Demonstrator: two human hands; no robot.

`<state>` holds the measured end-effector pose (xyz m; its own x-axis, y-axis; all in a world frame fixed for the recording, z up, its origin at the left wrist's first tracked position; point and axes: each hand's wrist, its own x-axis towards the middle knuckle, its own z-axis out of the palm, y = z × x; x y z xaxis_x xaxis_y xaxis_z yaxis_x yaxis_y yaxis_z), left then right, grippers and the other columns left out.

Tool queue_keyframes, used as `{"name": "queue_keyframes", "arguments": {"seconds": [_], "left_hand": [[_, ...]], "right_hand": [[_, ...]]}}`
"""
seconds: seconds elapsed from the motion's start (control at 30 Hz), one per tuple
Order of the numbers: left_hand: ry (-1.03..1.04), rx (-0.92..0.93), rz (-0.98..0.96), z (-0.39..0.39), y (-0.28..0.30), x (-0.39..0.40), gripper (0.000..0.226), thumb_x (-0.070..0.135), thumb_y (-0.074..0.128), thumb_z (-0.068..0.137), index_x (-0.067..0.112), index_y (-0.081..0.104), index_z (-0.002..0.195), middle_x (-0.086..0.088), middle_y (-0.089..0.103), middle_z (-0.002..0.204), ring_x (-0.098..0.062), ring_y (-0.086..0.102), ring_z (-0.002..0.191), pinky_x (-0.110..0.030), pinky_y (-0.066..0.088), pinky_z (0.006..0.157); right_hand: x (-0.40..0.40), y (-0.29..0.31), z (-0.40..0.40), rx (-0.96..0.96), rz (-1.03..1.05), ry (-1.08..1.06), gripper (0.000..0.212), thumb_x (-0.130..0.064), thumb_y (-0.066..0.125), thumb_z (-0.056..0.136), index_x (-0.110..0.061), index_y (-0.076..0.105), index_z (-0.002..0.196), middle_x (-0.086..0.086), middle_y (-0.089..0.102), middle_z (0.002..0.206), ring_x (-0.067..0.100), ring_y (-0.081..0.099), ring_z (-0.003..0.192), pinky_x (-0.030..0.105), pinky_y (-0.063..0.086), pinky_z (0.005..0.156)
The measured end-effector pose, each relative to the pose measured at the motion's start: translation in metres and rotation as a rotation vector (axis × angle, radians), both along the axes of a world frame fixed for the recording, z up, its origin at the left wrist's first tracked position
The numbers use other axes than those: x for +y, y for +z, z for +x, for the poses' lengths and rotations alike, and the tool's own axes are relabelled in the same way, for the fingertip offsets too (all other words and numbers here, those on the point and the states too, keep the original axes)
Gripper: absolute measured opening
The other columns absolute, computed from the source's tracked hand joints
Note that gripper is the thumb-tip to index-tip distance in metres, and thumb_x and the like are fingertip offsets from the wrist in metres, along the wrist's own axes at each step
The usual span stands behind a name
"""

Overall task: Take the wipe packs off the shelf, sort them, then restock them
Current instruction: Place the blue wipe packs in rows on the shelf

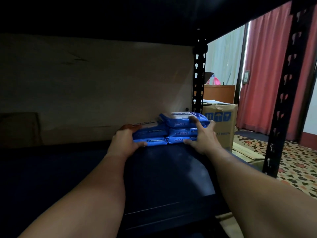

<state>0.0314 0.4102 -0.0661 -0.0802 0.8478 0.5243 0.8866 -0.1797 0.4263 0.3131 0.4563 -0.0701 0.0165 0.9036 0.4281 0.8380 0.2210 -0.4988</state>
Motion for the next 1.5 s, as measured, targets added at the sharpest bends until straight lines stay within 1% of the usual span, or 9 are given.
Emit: {"name": "queue_keyframes", "arguments": {"seconds": [0.27,0.47,0.57,0.67,0.8,1.0,1.23,1.37,1.5], "left_hand": [[0.09,-0.334,0.008,-0.001,-0.007,0.009,0.085,0.06,0.071,0.083,0.028,0.037,0.155,-0.018,0.041,0.146,-0.036,0.044,0.133,-0.035,0.039,0.108],[0.266,-0.086,0.052,0.017,0.006,0.013,0.097,0.092,0.04,0.075,0.041,0.021,0.155,-0.003,0.034,0.157,-0.032,0.031,0.144,-0.057,0.029,0.113],[0.093,0.084,0.186,0.049,0.019,0.025,0.085,0.083,0.041,0.082,0.038,0.028,0.153,-0.005,0.052,0.143,-0.032,0.039,0.136,-0.054,0.031,0.113],[0.068,0.228,0.153,0.082,0.034,0.033,0.058,0.063,0.043,0.096,0.037,0.035,0.148,-0.008,0.063,0.128,-0.03,0.037,0.136,-0.051,0.011,0.118],[0.041,0.186,0.096,0.1,0.029,0.045,0.033,0.049,0.041,0.102,0.035,0.054,0.13,-0.003,0.068,0.114,-0.025,0.046,0.13,-0.048,-0.003,0.119],[0.126,0.228,0.056,0.113,0.026,0.05,0.047,0.067,0.043,0.096,0.044,0.055,0.135,-0.001,0.067,0.123,-0.028,0.034,0.143,-0.055,-0.031,0.108],[0.072,-0.066,0.134,0.104,0.027,0.057,0.027,0.049,0.054,0.099,0.043,0.067,0.123,0.0,0.069,0.118,-0.017,0.053,0.129,-0.049,-0.021,0.119],[0.07,-0.202,0.243,0.082,0.03,0.05,0.032,0.042,0.06,0.099,0.036,0.065,0.13,-0.002,0.066,0.132,-0.02,0.055,0.128,-0.041,-0.009,0.124],[0.116,-0.219,0.259,0.057,0.027,0.04,0.034,0.042,0.061,0.098,0.035,0.064,0.132,0.0,0.065,0.132,-0.02,0.055,0.128,-0.043,-0.005,0.124]], "right_hand": [[0.018,0.011,-0.008,0.307,-0.046,-0.245,0.077,-0.087,0.016,0.085,-0.053,0.013,0.154,0.023,0.026,0.154,0.043,0.018,0.144,0.058,0.021,0.114],[0.025,0.004,-0.017,0.326,0.019,-0.209,0.066,-0.081,0.026,0.09,-0.05,0.031,0.148,0.017,0.027,0.155,0.037,0.017,0.144,0.055,0.013,0.116],[0.029,0.003,-0.016,0.322,0.015,-0.196,0.057,-0.071,0.031,0.097,-0.046,0.032,0.149,0.018,0.032,0.152,0.036,0.02,0.143,0.053,0.014,0.116],[0.035,0.002,-0.011,0.339,0.042,-0.211,0.052,-0.059,0.036,0.102,-0.042,0.031,0.151,0.014,0.037,0.151,0.033,0.019,0.143,0.055,0.015,0.115],[0.037,0.002,-0.006,0.349,0.081,-0.199,0.052,-0.05,0.045,0.101,-0.036,0.036,0.151,0.009,0.041,0.151,0.028,0.018,0.142,0.052,0.016,0.111],[0.026,0.008,-0.005,0.367,0.147,-0.245,0.048,-0.051,0.057,0.097,-0.038,0.051,0.143,0.003,0.05,0.139,0.023,0.021,0.14,0.049,0.017,0.111],[0.029,0.011,-0.009,0.339,0.216,-0.212,0.046,-0.059,0.061,0.091,-0.045,0.059,0.135,0.004,0.043,0.139,0.018,0.021,0.139,0.047,0.014,0.11],[0.022,0.015,-0.02,0.314,0.23,-0.083,0.042,-0.056,0.06,0.093,-0.052,0.055,0.135,0.0,0.039,0.136,0.019,0.023,0.136,0.031,0.011,0.098],[0.015,0.015,-0.037,0.155,0.24,-0.005,0.042,-0.047,0.058,0.098,-0.047,0.052,0.14,-0.009,0.049,0.116,0.011,0.026,0.137,0.041,0.014,0.107]]}}
